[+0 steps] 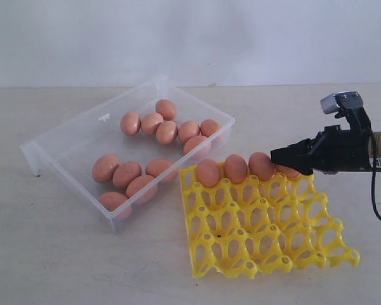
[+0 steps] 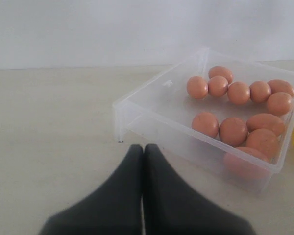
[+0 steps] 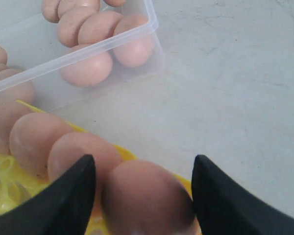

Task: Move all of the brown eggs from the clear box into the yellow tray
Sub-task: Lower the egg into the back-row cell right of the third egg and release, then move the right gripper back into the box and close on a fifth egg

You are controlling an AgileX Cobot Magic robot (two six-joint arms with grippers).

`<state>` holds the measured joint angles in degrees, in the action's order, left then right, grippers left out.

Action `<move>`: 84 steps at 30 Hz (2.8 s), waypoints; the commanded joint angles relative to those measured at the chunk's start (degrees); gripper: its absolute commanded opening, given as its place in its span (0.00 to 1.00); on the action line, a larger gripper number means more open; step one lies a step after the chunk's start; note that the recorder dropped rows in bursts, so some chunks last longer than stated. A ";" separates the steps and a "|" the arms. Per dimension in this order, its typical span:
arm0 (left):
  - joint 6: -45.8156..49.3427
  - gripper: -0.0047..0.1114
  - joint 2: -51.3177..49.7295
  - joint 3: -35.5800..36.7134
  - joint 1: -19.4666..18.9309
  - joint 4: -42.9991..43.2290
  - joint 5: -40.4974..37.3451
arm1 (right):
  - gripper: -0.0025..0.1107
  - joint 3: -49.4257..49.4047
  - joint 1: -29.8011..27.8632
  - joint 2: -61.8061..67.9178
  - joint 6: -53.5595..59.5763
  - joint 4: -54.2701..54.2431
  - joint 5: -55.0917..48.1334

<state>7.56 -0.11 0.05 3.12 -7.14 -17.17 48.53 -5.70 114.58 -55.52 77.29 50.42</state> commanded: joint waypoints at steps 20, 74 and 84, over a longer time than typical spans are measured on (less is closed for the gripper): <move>0.02 0.00 0.11 -0.05 -0.18 5.12 -0.06 | 0.52 0.26 3.57 -31.03 2.07 -18.56 7.32; 0.02 0.00 0.11 -0.05 -0.18 5.12 -0.17 | 0.57 76.82 49.55 23.60 70.85 -69.09 -116.39; 0.02 0.00 0.11 -0.05 -0.18 5.12 -0.17 | 0.57 76.82 48.37 28.48 65.28 -67.88 -116.43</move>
<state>7.56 -0.11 0.05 3.12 -2.13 -17.53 124.98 43.73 142.68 11.56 9.48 -65.86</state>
